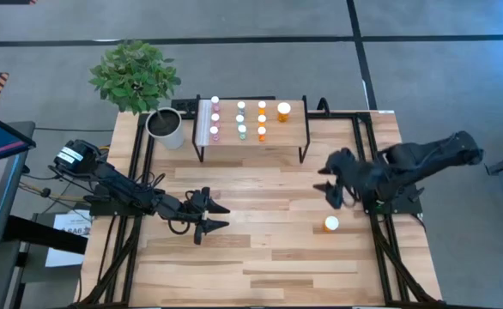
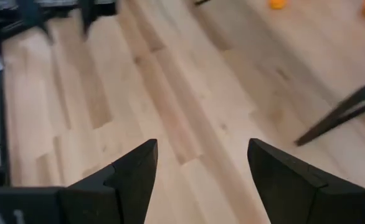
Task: Pick and place medicine bottles onto shelf by color
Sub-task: Put the big orange pill bottle aligned with the other big orange pill bottle on the shelf
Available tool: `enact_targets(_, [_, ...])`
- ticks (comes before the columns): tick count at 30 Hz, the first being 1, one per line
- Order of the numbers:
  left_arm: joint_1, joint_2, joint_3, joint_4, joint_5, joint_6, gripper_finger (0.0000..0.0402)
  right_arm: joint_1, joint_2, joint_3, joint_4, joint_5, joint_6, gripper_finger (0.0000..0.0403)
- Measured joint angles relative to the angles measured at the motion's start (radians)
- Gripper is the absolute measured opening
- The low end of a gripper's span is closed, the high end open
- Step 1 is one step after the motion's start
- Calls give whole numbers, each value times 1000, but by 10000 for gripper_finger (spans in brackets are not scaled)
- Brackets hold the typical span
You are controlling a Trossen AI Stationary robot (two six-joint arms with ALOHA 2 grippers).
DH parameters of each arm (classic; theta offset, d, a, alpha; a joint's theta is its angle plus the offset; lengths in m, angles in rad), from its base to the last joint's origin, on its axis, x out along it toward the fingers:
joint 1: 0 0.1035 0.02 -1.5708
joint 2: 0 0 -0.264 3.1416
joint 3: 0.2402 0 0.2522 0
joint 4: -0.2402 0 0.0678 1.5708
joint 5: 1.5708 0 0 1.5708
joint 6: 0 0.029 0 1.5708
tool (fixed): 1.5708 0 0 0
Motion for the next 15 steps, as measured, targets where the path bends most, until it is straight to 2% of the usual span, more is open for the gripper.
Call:
enact_targets(7, [0,0,0,0,0,0,203,233,62,0,-10,150,126,272])
enact_targets(15, [0,0,0,0,-1,-3,203,309,139,0,-16,171,185,272])
